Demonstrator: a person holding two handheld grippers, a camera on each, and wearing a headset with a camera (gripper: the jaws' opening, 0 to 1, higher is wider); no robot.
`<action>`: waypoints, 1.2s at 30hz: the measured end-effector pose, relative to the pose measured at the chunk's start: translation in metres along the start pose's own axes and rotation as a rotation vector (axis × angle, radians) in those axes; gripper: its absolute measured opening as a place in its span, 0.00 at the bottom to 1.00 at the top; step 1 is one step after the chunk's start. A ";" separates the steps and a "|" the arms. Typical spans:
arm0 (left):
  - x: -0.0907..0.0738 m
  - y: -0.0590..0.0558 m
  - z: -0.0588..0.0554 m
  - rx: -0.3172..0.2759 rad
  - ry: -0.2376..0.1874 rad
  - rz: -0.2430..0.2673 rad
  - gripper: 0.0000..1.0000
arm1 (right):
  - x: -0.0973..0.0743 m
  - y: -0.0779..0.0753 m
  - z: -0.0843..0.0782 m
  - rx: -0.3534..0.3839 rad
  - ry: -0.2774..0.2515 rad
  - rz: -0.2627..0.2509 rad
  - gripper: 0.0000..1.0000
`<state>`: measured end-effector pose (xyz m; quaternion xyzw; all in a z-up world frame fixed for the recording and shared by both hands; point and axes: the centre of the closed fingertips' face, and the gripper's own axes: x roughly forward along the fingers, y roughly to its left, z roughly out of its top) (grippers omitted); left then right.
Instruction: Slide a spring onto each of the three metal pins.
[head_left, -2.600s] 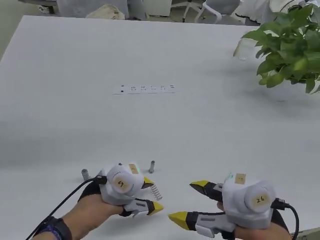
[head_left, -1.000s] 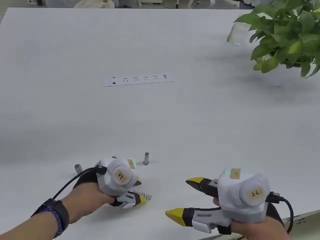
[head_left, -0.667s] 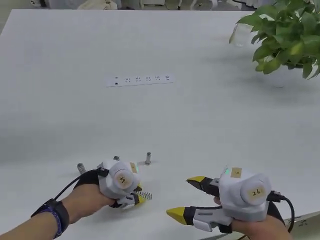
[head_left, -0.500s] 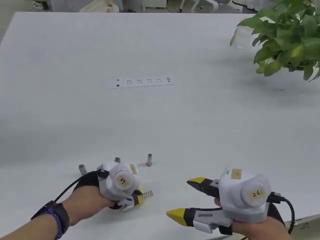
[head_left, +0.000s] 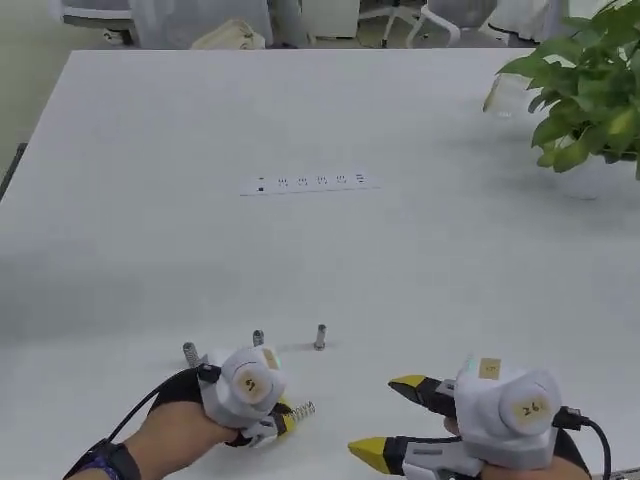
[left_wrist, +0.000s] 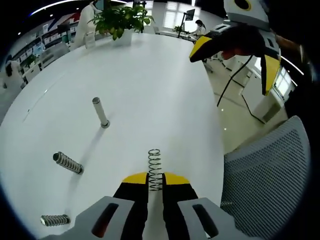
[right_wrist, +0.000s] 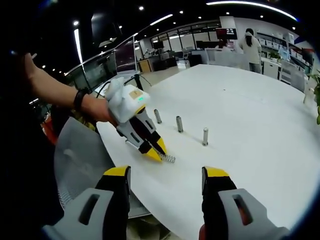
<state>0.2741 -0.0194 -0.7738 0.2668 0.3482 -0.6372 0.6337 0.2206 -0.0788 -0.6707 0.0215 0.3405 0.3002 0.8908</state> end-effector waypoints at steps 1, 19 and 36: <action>-0.002 0.001 0.000 -0.016 -0.010 0.007 0.02 | 0.001 0.001 0.000 -0.001 0.002 0.005 0.56; -0.040 -0.001 -0.017 -0.110 -0.058 0.085 0.02 | 0.009 0.011 0.007 -0.047 0.008 0.058 0.54; -0.062 -0.007 -0.021 -0.133 -0.103 0.135 0.02 | 0.017 0.021 0.007 -0.075 0.023 0.092 0.52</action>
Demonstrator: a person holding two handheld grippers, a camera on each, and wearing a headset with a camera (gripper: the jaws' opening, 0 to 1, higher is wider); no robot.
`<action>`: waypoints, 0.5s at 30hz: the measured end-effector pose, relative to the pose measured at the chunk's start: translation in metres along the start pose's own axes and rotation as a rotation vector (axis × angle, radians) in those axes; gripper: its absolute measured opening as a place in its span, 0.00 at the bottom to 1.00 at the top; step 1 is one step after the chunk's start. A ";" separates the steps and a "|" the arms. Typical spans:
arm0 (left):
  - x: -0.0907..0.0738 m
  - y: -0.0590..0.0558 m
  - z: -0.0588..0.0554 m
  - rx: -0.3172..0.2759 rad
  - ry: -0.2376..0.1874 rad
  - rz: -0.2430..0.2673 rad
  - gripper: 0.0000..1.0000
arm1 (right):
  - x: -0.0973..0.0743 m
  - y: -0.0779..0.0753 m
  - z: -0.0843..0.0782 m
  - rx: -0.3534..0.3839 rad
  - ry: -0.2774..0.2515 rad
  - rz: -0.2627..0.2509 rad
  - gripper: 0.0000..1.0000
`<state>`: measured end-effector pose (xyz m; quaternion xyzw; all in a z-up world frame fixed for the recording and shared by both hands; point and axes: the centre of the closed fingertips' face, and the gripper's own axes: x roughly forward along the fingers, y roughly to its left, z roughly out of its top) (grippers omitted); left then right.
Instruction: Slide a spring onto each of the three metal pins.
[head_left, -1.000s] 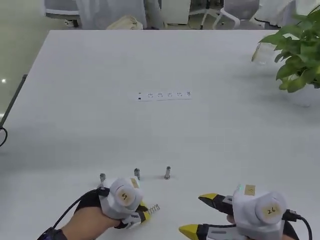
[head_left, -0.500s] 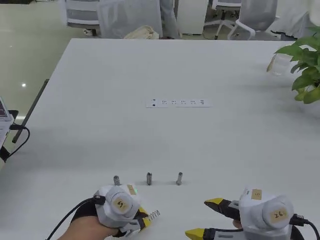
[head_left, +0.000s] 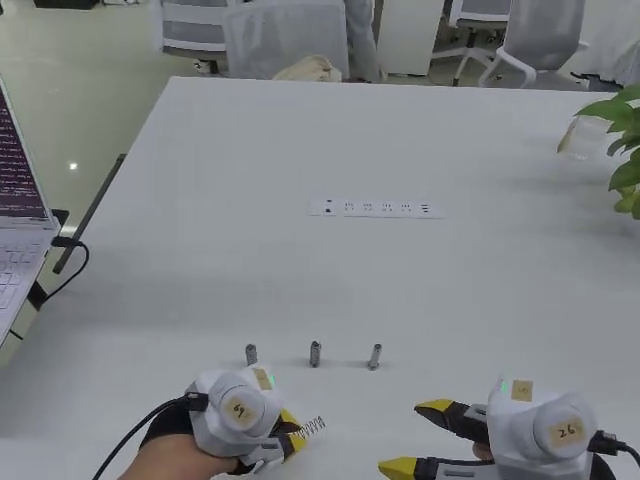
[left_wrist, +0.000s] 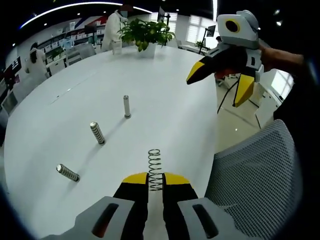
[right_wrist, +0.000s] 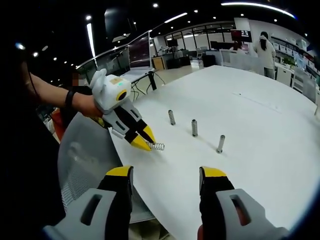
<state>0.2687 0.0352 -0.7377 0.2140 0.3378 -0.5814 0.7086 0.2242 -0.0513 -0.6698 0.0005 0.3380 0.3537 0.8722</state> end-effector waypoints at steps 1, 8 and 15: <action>-0.001 0.000 0.000 -0.003 -0.005 0.000 0.02 | 0.001 0.000 0.000 -0.002 0.000 0.001 0.51; -0.012 0.000 0.004 -0.007 -0.035 0.012 0.02 | 0.004 0.002 0.005 -0.008 -0.003 0.013 0.50; -0.021 -0.001 0.008 -0.004 -0.058 0.029 0.02 | 0.009 0.004 0.008 -0.027 -0.001 0.029 0.48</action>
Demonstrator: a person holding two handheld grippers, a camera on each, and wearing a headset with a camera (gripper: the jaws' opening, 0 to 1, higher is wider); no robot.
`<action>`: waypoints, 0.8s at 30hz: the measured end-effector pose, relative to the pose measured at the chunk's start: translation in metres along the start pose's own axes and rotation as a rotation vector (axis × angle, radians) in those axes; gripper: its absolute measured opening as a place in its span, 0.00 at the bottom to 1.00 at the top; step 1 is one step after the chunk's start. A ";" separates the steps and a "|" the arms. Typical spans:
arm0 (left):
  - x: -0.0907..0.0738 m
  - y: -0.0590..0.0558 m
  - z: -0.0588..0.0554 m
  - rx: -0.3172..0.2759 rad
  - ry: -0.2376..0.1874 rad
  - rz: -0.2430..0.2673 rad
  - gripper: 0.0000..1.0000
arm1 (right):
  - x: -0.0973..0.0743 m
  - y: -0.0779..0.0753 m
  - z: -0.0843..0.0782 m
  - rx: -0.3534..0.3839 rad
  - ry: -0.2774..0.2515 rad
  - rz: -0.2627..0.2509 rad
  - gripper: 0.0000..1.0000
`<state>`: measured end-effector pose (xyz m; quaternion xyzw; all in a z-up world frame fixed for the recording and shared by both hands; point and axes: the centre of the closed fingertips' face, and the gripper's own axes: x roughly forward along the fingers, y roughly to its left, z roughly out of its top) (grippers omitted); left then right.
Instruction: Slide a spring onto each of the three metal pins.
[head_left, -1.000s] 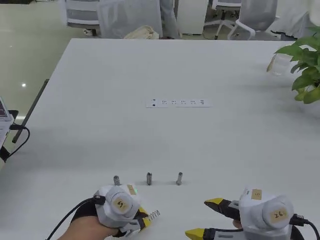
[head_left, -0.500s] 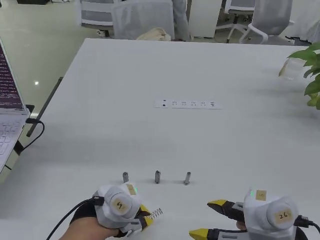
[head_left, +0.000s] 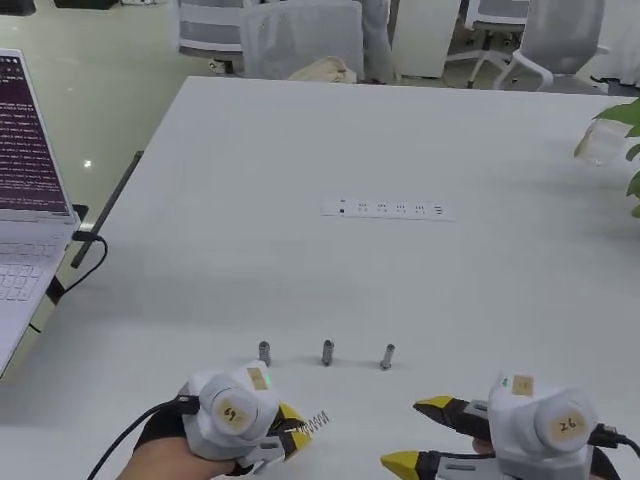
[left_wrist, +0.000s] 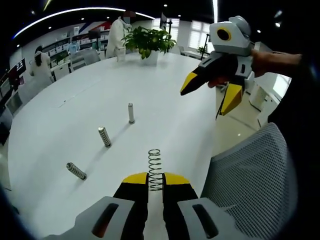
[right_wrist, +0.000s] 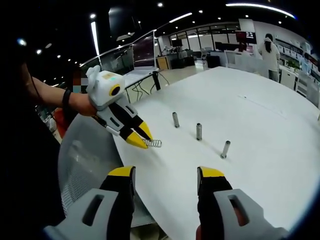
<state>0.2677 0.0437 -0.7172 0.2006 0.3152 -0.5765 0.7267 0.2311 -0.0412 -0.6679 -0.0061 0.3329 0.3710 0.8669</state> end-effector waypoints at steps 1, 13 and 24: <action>-0.001 -0.001 0.001 0.002 -0.003 0.000 0.02 | 0.001 0.000 0.000 -0.001 0.000 0.002 0.48; -0.007 -0.009 0.020 0.032 -0.059 0.006 0.02 | 0.009 0.007 0.007 -0.026 0.000 0.043 0.44; -0.013 -0.015 0.023 0.058 -0.063 -0.005 0.02 | 0.016 0.017 0.013 -0.034 -0.003 0.084 0.39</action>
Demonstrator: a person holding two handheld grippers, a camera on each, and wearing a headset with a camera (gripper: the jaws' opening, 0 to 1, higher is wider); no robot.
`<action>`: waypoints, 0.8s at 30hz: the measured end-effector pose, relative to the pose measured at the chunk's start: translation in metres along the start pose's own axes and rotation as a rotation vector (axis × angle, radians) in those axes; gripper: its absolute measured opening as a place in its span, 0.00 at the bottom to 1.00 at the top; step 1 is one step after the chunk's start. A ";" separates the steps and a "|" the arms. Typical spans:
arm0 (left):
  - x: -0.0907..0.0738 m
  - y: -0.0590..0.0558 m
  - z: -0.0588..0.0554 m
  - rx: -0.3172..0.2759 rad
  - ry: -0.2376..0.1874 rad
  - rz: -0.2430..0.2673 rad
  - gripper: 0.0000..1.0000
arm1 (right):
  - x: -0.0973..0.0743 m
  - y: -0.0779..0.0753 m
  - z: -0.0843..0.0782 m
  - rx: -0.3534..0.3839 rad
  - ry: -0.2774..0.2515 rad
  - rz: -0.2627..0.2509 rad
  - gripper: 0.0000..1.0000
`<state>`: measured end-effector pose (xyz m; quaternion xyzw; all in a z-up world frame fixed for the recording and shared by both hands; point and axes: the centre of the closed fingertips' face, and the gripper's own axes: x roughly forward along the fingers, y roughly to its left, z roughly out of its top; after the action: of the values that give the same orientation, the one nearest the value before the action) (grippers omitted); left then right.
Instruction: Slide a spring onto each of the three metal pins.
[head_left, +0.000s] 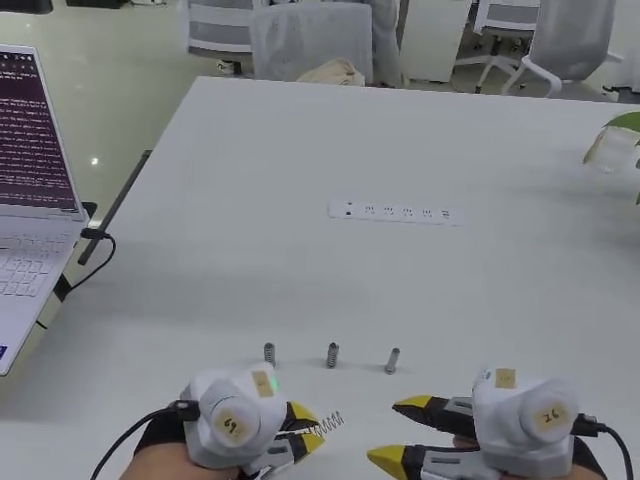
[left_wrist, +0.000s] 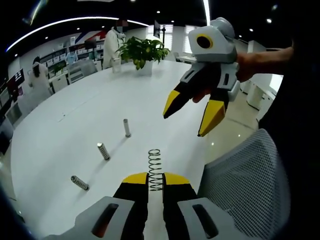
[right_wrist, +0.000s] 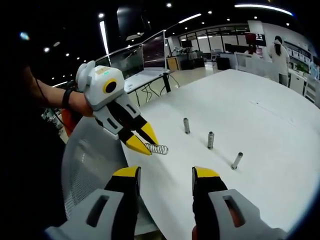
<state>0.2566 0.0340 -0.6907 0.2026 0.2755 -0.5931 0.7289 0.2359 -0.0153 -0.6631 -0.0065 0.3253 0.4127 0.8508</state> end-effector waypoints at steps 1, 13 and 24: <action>0.000 -0.001 0.000 0.001 -0.001 -0.001 0.02 | 0.001 0.002 0.001 -0.001 0.000 0.006 0.39; -0.001 -0.015 0.008 0.034 -0.020 -0.031 0.02 | 0.012 0.010 0.003 -0.027 0.017 0.052 0.34; -0.004 -0.025 0.014 0.052 -0.040 -0.055 0.02 | 0.024 0.020 0.006 -0.046 0.030 0.112 0.26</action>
<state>0.2333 0.0234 -0.6767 0.2020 0.2506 -0.6238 0.7123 0.2357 0.0162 -0.6661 -0.0140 0.3285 0.4668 0.8209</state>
